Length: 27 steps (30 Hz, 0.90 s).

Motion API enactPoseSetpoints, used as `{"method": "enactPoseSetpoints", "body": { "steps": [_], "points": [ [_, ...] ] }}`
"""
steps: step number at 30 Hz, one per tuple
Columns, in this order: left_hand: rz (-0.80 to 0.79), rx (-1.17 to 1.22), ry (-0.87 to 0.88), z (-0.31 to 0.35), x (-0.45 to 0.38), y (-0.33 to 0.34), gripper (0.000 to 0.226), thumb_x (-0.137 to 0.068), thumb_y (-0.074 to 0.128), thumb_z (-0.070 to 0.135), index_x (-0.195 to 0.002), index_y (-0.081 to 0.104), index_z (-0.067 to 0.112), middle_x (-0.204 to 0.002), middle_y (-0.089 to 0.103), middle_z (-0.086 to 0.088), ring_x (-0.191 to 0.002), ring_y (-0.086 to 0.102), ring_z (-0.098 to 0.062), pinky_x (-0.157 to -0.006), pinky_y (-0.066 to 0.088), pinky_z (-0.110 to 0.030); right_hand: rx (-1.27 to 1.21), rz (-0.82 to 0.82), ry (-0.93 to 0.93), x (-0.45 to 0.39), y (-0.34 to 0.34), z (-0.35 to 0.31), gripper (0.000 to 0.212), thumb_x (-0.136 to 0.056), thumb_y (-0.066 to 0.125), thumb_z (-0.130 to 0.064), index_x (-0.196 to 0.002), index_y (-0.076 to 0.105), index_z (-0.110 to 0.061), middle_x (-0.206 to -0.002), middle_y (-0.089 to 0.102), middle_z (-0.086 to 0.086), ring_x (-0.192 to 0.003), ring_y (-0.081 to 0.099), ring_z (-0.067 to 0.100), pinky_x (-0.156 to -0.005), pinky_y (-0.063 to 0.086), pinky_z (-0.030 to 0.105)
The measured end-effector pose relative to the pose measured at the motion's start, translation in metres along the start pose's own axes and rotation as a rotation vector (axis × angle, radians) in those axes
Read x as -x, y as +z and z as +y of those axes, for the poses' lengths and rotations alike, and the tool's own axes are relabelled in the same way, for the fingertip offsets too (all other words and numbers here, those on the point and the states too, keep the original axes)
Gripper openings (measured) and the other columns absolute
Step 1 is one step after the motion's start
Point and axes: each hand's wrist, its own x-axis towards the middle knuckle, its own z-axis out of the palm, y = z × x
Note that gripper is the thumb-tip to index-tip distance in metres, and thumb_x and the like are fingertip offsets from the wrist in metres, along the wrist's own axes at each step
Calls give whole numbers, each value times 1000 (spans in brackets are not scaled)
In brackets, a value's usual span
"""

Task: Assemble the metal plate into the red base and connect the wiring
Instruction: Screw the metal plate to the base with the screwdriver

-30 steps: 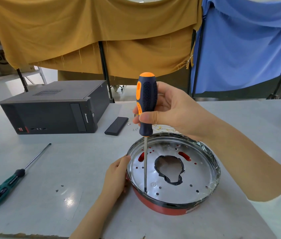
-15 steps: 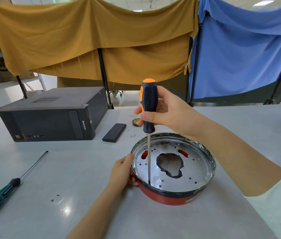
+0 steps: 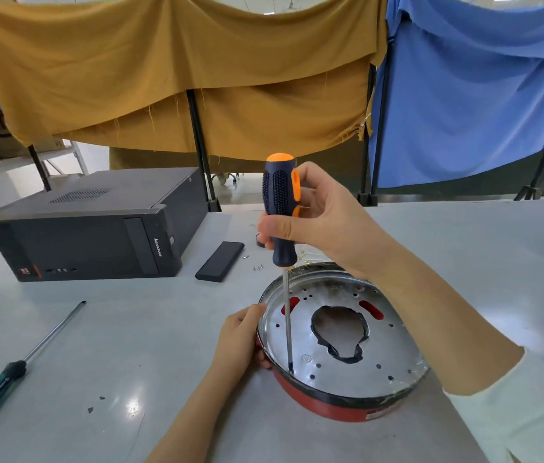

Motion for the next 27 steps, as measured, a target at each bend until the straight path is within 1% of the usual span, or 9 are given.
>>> {"method": "enactPoseSetpoints", "body": {
  "steps": [3, 8, 10, 13, 16, 18, 23, 25, 27],
  "points": [
    [-3, 12, 16, 0, 1, 0, 32, -89, 54, 23, -62, 47, 9, -52, 40, -8, -41, 38, -18, -38, 38, -20, 113, 85, -11, 0, -2, 1, 39, -75, 78, -16, -97, 45, -14, -74, 65, -6, -70, 68, 19, -68, 57, 30],
    [-11, 12, 25, -1, 1, -1, 35, -89, 54, 25, -59, 44, 11, -50, 41, -6, -40, 38, -18, -38, 38, -18, -172, -227, 100, 1, -2, -5, 28, -85, 59, -7, -112, 54, -12, -89, 66, 2, -86, 67, 22, -81, 54, 34],
    [-7, 12, 25, -1, 1, 0, 36, -90, 54, 26, -58, 46, 11, -50, 43, -7, -40, 39, -18, -38, 38, -19, -230, -279, 109, 1, 3, -5, 23, -89, 54, -7, -112, 54, -9, -86, 67, 5, -81, 66, 25, -79, 54, 36],
    [2, 1, 36, -2, 1, 0, 34, -91, 53, 27, -62, 51, 9, -52, 46, -8, -40, 41, -16, -37, 38, -17, -88, -91, 57, 0, 14, 2, 13, -90, 60, -15, -100, 54, -10, -71, 63, 4, -61, 62, 21, -71, 56, 40],
    [3, -5, 45, -2, 2, 0, 34, -90, 53, 26, -61, 50, 10, -51, 46, -6, -41, 42, -15, -37, 39, -17, 105, 116, -43, -1, 19, 12, 20, -87, 66, -23, -93, 52, -10, -61, 60, 3, -50, 59, 19, -65, 56, 37],
    [5, 1, 50, -2, 2, 0, 35, -90, 53, 25, -59, 47, 11, -50, 45, -5, -40, 41, -15, -37, 38, -17, 52, 95, 6, -4, 16, 10, 21, -83, 69, -24, -92, 55, -12, -62, 61, 3, -52, 60, 19, -65, 56, 36],
    [5, -9, 49, 0, 2, 0, 37, -91, 52, 26, -58, 47, 11, -49, 44, -4, -39, 40, -15, -37, 37, -17, -301, -177, 130, -20, 8, -8, 10, -88, 57, -12, -81, 50, -15, -63, 52, -1, -48, 48, 13, -53, 45, 27],
    [7, -21, 60, 0, 3, 0, 41, -92, 51, 26, -53, 45, 15, -47, 43, -2, -38, 40, -14, -37, 37, -16, -256, -102, 144, -22, 12, -6, 18, -91, 57, -12, -76, 45, -14, -59, 45, -1, -44, 41, 12, -49, 40, 25],
    [11, -17, 65, -1, 3, 0, 45, -93, 50, 24, -49, 42, 18, -46, 42, 0, -37, 39, -14, -37, 38, -17, -98, 143, 94, -20, 20, 1, 19, -91, 59, -15, -79, 45, -13, -58, 45, 0, -43, 40, 12, -47, 40, 26]
  ]
}}
